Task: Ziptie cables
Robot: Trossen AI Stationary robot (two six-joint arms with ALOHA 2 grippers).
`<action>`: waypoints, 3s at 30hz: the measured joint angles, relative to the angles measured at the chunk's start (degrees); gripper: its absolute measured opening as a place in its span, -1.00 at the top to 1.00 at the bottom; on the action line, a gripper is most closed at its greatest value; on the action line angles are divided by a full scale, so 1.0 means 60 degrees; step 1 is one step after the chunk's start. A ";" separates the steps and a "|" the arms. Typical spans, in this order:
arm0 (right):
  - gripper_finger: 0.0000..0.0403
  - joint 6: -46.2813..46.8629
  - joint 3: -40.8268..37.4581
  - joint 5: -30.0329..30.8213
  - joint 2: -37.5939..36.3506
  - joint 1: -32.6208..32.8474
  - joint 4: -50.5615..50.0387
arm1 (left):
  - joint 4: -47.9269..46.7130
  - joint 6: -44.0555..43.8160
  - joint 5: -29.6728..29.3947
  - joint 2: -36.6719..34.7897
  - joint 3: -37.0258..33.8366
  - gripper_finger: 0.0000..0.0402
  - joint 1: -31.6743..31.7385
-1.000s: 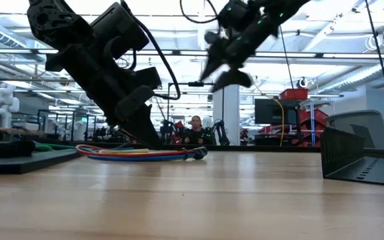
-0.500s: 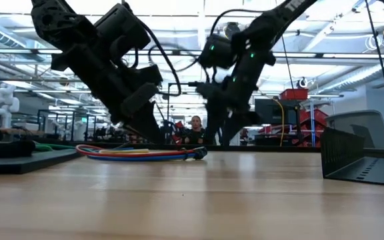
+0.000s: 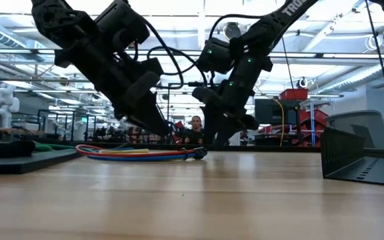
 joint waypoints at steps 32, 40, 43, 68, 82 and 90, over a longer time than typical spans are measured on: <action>0.00 -0.0335 0.0000 -0.0063 -0.0605 -0.0181 0.0419 | 0.2543 -0.2429 0.2538 0.1060 -0.0444 0.48 0.0820; 0.00 -0.0295 0.0000 -0.0081 -0.0601 -0.0209 0.0467 | 0.2570 -0.2440 0.2380 0.1617 -0.0433 0.48 0.1164; 0.00 -0.0284 0.0000 -0.0089 -0.0602 -0.0207 0.0469 | 0.2604 -0.2440 0.2386 0.1638 -0.0430 0.48 0.1376; 0.00 -0.0290 0.0000 -0.0088 -0.0597 -0.0206 0.0737 | 0.3726 -0.5120 0.4141 0.2016 -0.0403 0.48 0.2751; 0.00 -0.0312 0.0000 -0.0085 -0.0594 -0.0202 0.1300 | 0.3862 -0.6331 0.5128 0.2047 -0.0411 0.48 0.2765; 0.00 -0.0299 0.0000 -0.0092 -0.0913 -0.0260 0.1604 | 0.2666 -0.4452 0.7023 0.2075 0.0364 0.48 0.2827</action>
